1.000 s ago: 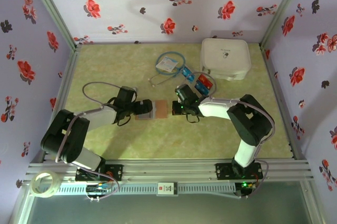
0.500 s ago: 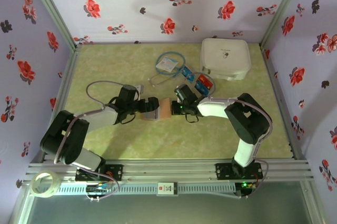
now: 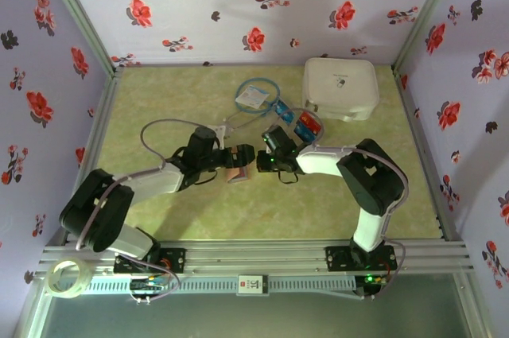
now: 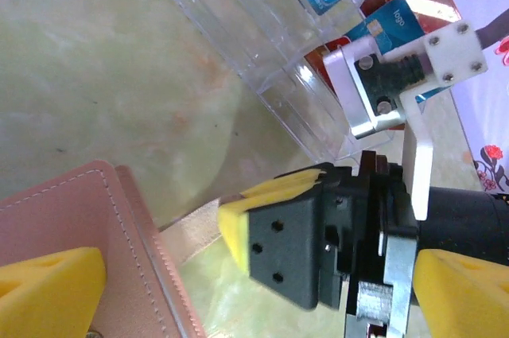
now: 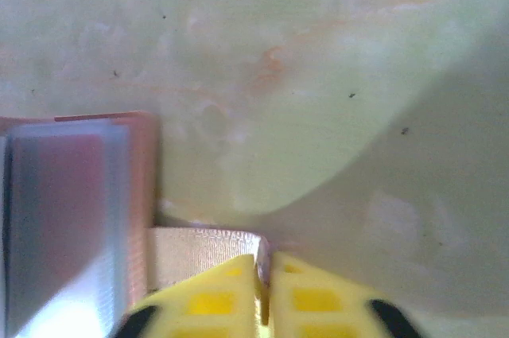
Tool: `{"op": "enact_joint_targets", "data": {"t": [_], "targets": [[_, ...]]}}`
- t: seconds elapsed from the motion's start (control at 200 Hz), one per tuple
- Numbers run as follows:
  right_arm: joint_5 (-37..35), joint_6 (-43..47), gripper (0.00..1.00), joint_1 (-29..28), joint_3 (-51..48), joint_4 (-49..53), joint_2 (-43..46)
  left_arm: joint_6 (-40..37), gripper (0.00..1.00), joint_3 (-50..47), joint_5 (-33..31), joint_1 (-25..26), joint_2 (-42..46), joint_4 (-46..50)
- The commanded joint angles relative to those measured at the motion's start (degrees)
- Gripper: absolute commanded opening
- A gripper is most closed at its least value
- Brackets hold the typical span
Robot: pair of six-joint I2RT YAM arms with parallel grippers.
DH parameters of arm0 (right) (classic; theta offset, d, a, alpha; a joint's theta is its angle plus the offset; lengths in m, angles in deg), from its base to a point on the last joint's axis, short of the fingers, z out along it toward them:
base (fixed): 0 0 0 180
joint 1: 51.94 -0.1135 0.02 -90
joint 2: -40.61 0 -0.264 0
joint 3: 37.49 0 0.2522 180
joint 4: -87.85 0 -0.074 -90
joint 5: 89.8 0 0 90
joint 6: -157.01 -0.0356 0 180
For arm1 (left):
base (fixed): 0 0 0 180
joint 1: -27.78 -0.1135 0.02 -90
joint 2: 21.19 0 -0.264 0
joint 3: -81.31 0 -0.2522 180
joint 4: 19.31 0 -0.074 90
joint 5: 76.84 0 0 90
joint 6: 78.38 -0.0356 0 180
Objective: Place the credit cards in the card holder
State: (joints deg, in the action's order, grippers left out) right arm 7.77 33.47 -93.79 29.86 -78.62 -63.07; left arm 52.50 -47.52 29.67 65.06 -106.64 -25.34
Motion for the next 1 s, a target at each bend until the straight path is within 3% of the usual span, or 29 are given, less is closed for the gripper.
{"op": "enact_joint_targets", "data": {"t": [0.0, 0.08, 0.19, 0.45, 0.68, 0.995], "targets": [[1.2, -0.1, 0.29, 0.4, -0.7, 0.6, 0.2, 2.9, 1.0, 0.0, -1.9, 0.8, -3.2, -4.7], [1.4, -0.2, 0.35, 1.3, -3.1, 0.9, 3.1, 3.7, 1.0, -1.5, -3.5, 1.0, -4.3, -6.8], [1.6, -0.8, 0.36, 1.7, -6.7, 1.0, 7.7, 4.0, 1.0, -3.1, -6.8, 1.0, -4.7, -7.0], [7.8, -3.5, 0.13, 0.0, -13.6, -11.3, 13.5, 3.0, 1.0, -4.9, -11.6, 1.0, -6.2, -4.0], [11.3, -3.7, 0.0, -3.9, -13.7, -24.8, 8.3, 2.7, 1.0, -5.0, -12.1, 1.0, -6.8, -3.4], [10.3, -8.6, 0.0, -5.0, -15.9, -40.3, -0.3, 2.3, 1.0, -4.8, -12.1, 1.1, -6.3, -2.3]]}}
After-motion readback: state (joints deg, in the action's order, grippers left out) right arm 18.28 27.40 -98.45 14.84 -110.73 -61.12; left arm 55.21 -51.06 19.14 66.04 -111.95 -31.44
